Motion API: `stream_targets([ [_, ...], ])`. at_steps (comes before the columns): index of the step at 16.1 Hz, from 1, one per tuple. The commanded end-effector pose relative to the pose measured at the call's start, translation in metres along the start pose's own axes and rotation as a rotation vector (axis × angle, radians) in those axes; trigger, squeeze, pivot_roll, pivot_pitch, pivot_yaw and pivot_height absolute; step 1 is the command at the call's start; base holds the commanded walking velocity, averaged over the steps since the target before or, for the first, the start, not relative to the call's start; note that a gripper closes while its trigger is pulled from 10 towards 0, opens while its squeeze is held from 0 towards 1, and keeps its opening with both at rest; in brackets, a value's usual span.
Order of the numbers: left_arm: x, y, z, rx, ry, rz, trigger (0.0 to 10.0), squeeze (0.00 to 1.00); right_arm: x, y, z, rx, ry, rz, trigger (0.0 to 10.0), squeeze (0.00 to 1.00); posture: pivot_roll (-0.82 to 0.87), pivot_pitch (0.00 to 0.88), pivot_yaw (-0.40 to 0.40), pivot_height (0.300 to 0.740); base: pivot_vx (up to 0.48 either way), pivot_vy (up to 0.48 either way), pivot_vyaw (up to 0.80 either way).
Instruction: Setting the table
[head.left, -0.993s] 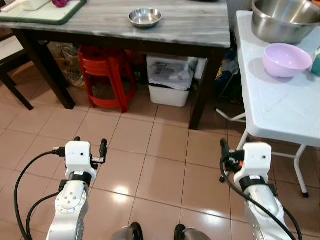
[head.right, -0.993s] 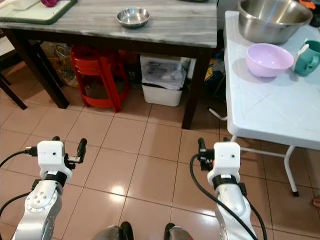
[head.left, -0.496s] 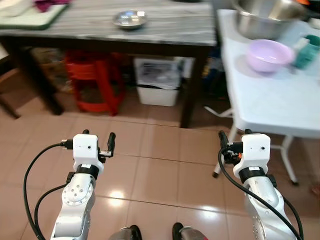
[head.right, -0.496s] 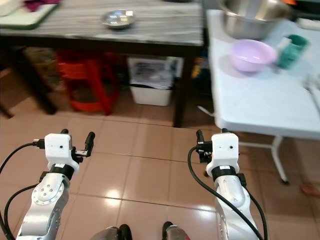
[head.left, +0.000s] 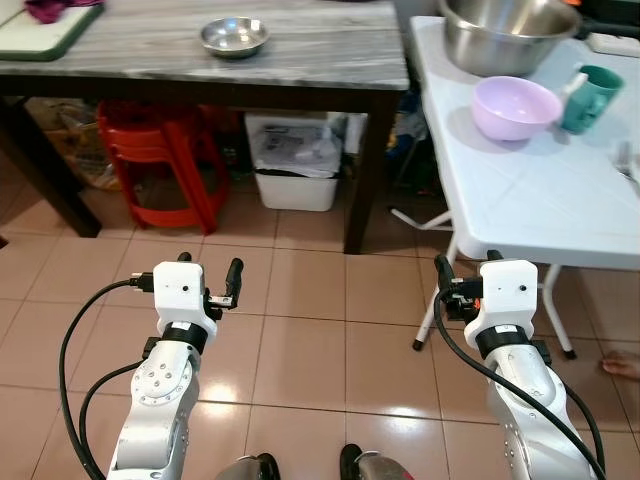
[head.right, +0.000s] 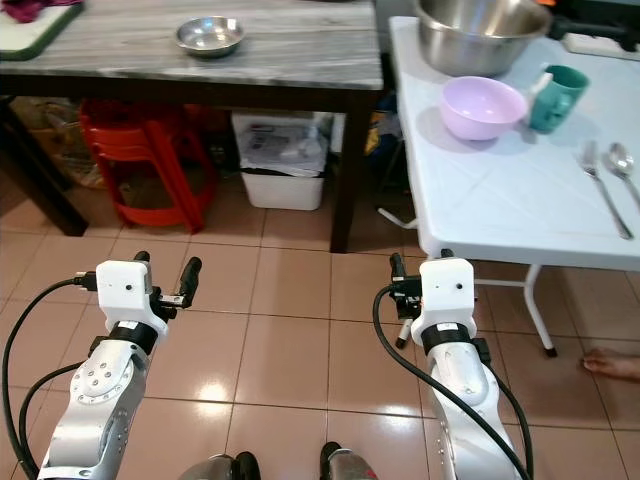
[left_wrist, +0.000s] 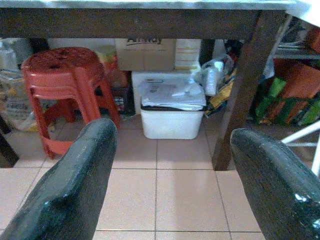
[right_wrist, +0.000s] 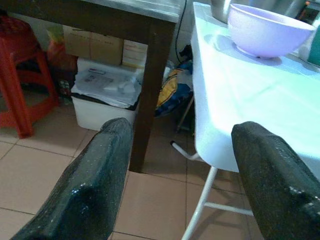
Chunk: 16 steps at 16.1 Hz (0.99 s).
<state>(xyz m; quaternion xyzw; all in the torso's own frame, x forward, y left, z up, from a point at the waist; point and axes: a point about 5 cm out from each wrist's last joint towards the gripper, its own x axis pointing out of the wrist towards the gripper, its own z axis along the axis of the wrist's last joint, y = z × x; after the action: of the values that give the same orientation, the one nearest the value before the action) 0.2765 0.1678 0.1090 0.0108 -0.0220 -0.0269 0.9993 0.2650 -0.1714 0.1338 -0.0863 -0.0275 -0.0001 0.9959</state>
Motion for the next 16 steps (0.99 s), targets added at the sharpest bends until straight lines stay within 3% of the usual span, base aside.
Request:
stream_targets([
  [1, 0.0003, 0.0005, -0.0005, -0.009, 0.011, 0.002, 10.0, 0.0, -0.0013, -0.0005, -0.0017, -0.003, 0.015, -0.004, 10.0, 0.0, -0.14, 0.189, 0.0, 0.74, 0.0, -0.251, 0.0],
  [9, 0.0018, -0.0009, -0.0001, -0.014, 0.015, -0.007, 10.0, 0.0, 0.0002, 0.0023, -0.0023, -0.003, 0.017, 0.003, 10.0, 0.0, -0.15, 0.195, 0.002, 0.74, 0.0, -0.248, -0.68],
  [16, 0.0058, -0.0045, 0.0038, -0.024, 0.001, -0.013, 10.0, 0.0, 0.0025, 0.0031, 0.0005, -0.011, 0.001, 0.004, 10.0, 0.0, -0.14, 0.197, 0.007, 0.74, 0.0, -0.214, 0.0],
])
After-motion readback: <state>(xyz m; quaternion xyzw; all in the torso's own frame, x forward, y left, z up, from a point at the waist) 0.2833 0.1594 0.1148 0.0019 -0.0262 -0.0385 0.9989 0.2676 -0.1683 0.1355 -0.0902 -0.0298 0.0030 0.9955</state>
